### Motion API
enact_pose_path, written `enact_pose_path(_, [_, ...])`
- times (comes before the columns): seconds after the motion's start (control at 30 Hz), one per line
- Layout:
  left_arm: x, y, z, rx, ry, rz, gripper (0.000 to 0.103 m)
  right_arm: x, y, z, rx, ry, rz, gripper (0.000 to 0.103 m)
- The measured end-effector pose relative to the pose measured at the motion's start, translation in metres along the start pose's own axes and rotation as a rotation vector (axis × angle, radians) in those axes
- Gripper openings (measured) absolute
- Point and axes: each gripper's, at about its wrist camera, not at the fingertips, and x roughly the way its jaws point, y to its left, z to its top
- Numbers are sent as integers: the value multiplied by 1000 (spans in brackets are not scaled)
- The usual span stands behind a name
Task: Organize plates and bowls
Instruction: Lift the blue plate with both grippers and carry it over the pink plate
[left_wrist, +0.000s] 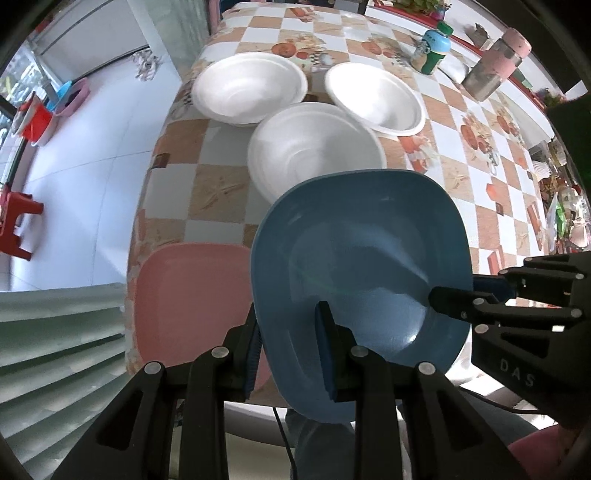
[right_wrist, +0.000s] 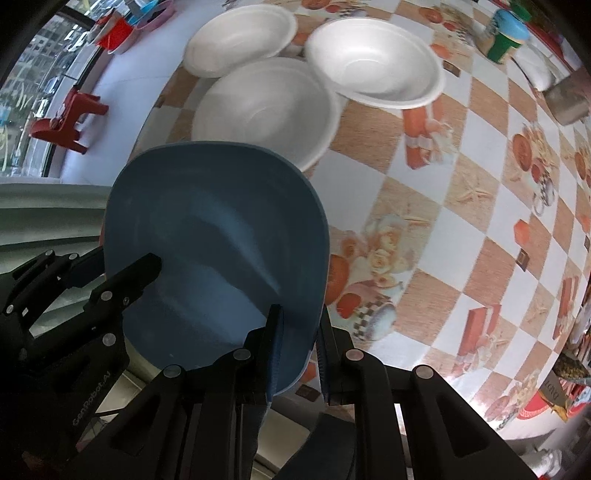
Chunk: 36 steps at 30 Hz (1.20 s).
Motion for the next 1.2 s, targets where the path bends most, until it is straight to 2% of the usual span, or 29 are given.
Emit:
enact_pose_path(0.5, [2,41,-15,-47,17,20,29,17,42,13,-35,22,23,19])
enact_pose_path(0.93, [2,93,-28,-160,31,44,29,38,85,26,-84,66,70,19])
enact_pose_path(1.2, [18,109,-21,-145,64,72,29,57,99,33,-70,103,105,19])
